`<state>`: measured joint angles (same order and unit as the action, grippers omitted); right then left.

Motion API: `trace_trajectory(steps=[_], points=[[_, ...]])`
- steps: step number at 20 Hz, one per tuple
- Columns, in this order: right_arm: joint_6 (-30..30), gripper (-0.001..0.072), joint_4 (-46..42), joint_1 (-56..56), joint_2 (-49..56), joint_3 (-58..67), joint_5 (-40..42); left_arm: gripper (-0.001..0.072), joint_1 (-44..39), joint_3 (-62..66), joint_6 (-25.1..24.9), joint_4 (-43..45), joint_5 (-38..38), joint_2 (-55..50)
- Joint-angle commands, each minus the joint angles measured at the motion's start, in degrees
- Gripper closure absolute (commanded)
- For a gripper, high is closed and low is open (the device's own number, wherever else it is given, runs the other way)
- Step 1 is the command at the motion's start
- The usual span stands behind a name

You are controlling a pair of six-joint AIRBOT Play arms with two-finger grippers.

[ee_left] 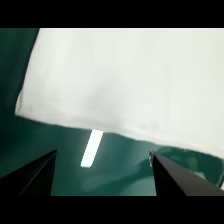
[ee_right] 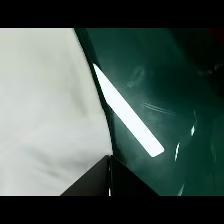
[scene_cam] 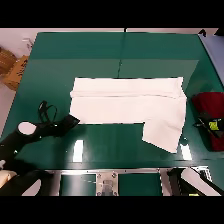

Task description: Fold the shirts.

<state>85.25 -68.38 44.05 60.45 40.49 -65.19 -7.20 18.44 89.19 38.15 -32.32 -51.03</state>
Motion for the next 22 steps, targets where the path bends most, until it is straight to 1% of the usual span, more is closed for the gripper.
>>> trace_trajectory(steps=[1,4,6,7,8,9,11,14,15,16,18,22], points=[[0.07,0.0693,1.38,0.09,-0.28,-0.85,3.58,0.0049,-7.02,-2.84,2.47,-8.13,16.79,-3.3],[0.09,0.0692,1.95,0.09,-0.26,-0.83,6.12,0.0049,-9.05,-1.81,2.4,-12.57,16.94,-10.54],[0.07,0.0692,1.92,0.09,-0.15,-0.85,7.06,0.0052,-9.05,0.46,2.29,-13.38,18.43,-13.68],[0.07,0.0675,1.92,0.09,-0.15,-0.85,7.32,0.0288,-9.05,1.95,2.23,-13.25,19.3,-14.69],[0.07,0.061,1.88,0.09,-0.15,-0.85,7.32,0.0575,-9.05,3.19,0.96,-12.85,20.04,-15.34],[0.07,0.0566,1.75,0.09,-0.15,-0.83,7.13,0.0685,-9.05,4.39,-1.81,-12.76,20.44,-15.54],[0.11,0.0557,1.73,0.74,-0.15,-0.81,5.75,0.0686,-9.05,6.32,-5.44,-12.7,19.47,-15.58],[0.07,0.0554,1.7,4.52,0.13,-0.83,1.01,0.0686,-9.05,7.28,-7.45,-12.68,17.99,-15.58],[0.02,0.0487,1.68,5.92,0.55,-0.96,-0.5,0.0685,-9.05,7.28,-8.11,-12.63,17.86,-15.58],[-0.13,0.0396,1.68,7.06,0.81,-1.31,-1.64,0.0685,-9.03,7.28,-8.92,-12.63,18.03,-15.58],[-0.83,0.0388,1.75,7.72,1.57,-2.95,-2.6,0.0685,-8.52,7.28,-9.81,-12.63,18.56,-15.58],[-4.61,0.0388,3.78,5.07,5.11,-8.5,-2.56,0.0686,-8.52,7.28,-11.41,-12.61,19.3,-15.58]])
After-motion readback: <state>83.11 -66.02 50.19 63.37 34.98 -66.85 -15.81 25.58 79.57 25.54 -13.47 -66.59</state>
